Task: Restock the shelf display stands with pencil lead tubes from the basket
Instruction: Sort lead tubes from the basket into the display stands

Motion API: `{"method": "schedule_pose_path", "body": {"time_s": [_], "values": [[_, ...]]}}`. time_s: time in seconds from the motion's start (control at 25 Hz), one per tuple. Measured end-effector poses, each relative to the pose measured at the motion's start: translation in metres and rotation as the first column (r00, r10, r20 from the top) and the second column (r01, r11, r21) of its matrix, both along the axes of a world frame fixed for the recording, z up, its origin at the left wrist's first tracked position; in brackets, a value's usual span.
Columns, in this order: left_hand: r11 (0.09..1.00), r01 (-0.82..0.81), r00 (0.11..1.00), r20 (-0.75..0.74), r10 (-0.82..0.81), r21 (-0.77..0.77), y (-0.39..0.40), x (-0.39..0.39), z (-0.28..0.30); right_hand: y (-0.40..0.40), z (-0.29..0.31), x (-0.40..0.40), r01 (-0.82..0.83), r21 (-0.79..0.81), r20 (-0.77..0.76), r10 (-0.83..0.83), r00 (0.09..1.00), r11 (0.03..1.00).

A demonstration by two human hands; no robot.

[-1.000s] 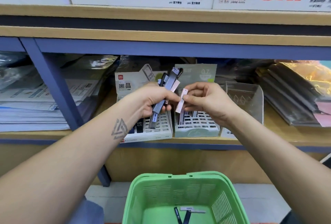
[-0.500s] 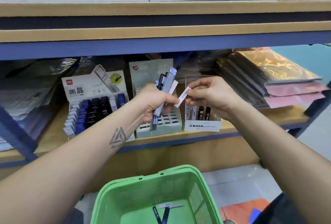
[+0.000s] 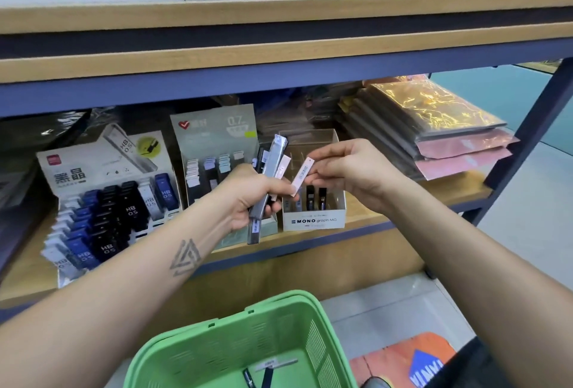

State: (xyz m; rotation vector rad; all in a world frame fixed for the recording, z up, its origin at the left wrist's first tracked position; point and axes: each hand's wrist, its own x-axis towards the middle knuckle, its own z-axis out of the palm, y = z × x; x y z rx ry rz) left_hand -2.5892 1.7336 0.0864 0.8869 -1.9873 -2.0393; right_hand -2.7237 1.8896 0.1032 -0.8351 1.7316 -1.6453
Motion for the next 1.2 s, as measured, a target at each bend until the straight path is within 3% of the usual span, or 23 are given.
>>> {"method": "schedule_pose_path", "body": {"time_s": [0.16, 0.32, 0.52, 0.6, 0.76, 1.04, 1.2], "values": [[1.000, -0.013, 1.000, -0.010, 0.013, -0.013, 0.000, -0.001, -0.001, 0.002, -0.002, -0.001, -0.012, -0.022, -0.010, 0.012, 1.000, 1.000], [0.998, -0.018, 1.000, -0.006, 0.018, -0.053, 0.004, -0.001, 0.001, 0.000, -0.003, -0.005, 0.041, 0.004, -0.112, -0.041, 0.993, 0.999], [0.990, -0.137, 0.990, -0.013, 0.137, -0.014, -0.004, 0.000, 0.004, 0.006, -0.001, -0.018, 0.164, 0.016, -0.225, -0.156, 0.962, 0.986], [0.990, -0.143, 0.990, -0.016, 0.143, -0.007, -0.006, 0.000, 0.005, 0.014, 0.002, -0.027, 0.234, 0.099, -0.411, -0.174, 0.895, 0.967], [0.994, -0.110, 0.994, -0.024, 0.109, -0.018, -0.006, 0.001, 0.005, 0.019, -0.005, -0.033, 0.384, 0.259, -0.772, -0.049, 0.634, 0.886], [0.996, -0.082, 0.997, -0.011, 0.081, -0.028, -0.004, 0.001, 0.001, 0.006, -0.032, -0.024, 0.487, 0.299, -0.912, 0.095, 0.399, 0.821], [0.997, -0.069, 0.998, -0.007, 0.069, -0.026, -0.004, 0.000, -0.001, 0.002, -0.045, -0.025, 0.522, 0.324, -0.917, 0.126, 0.379, 0.789]]}}
